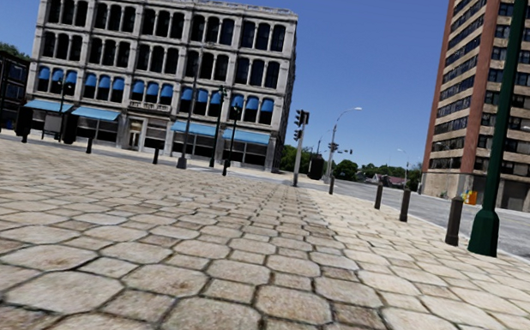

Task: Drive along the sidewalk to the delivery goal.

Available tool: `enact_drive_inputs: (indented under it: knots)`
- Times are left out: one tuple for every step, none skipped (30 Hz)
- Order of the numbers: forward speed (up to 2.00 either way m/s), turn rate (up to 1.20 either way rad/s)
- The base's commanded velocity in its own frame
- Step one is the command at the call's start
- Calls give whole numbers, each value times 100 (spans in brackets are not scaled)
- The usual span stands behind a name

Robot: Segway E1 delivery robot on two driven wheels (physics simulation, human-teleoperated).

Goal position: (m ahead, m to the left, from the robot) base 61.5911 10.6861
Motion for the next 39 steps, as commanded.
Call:
enact_drive_inputs:
  knots:
    - [200, 0]
    - [200, 0]
    - [200, 0]
    - [200, 0]
    - [200, 0]
    - [200, 0]
    - [200, 0]
    - [200, 0]
    - [200, 0]
    - [200, 0]
    - [200, 0]
    - [200, 0]
    - [200, 0]
    - [200, 0]
    - [200, 0]
    - [200, 0]
    - [200, 0]
    - [200, 0]
    - [200, 0]
    - [200, 0]
    - [200, 0]
    - [200, 0]
    - [200, 0]
    - [200, 0]
    - [200, 0]
    - [200, 0]
    - [200, 0]
    - [200, 0]
    - [200, 0]
    - [200, 0]
    - [200, 0]
    - [200, 0]
    - [200, 0]
    - [200, 0]
    - [200, 0]
    - [200, 0]
    - [200, 0]
    - [200, 0]
    - [200, 0]
